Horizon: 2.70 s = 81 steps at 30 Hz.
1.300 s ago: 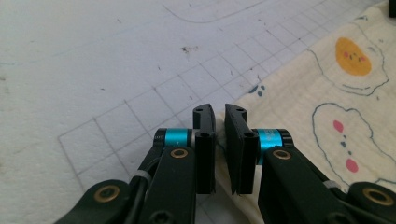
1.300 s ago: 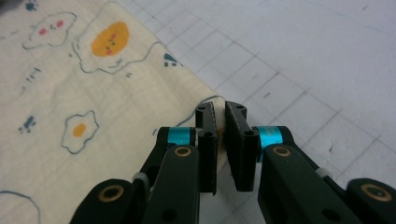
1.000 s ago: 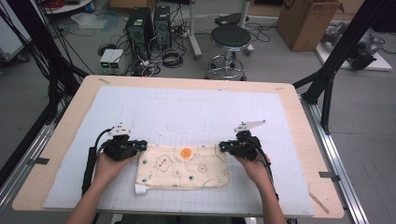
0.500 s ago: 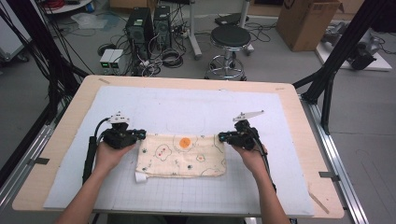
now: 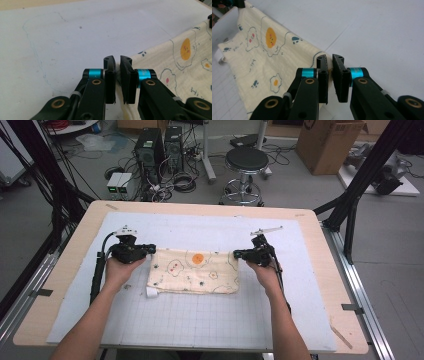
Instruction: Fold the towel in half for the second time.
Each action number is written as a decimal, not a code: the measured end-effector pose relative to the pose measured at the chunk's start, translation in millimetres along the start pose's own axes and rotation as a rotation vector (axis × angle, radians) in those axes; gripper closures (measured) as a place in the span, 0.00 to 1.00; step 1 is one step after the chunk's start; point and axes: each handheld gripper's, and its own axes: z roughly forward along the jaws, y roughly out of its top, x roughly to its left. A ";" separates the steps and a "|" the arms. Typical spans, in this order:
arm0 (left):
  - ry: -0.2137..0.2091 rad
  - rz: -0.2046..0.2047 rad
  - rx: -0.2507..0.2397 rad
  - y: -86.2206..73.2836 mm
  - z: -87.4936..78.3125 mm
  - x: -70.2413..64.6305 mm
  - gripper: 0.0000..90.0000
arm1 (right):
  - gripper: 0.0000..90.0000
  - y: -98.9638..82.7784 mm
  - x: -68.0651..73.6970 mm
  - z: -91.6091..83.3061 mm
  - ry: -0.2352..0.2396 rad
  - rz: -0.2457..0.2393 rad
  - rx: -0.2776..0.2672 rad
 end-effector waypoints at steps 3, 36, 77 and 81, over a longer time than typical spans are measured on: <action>0.005 -0.001 0.005 -1.2 3.1 0.1 0.92 | 0.93 -1.1 -2.4 5.2 -0.011 0.006 0.008; -0.030 0.003 -0.039 -8.0 -11.3 -8.1 0.94 | 0.93 -0.4 6.2 -7.7 0.037 -0.012 -0.040; -0.086 0.100 -0.048 -36.1 -40.1 -30.4 0.93 | 0.93 -33.1 27.8 -27.3 0.116 -0.070 -0.064; -0.076 0.138 -0.035 -39.5 -42.3 -35.5 0.93 | 0.93 -38.3 30.1 -28.7 0.125 -0.076 -0.060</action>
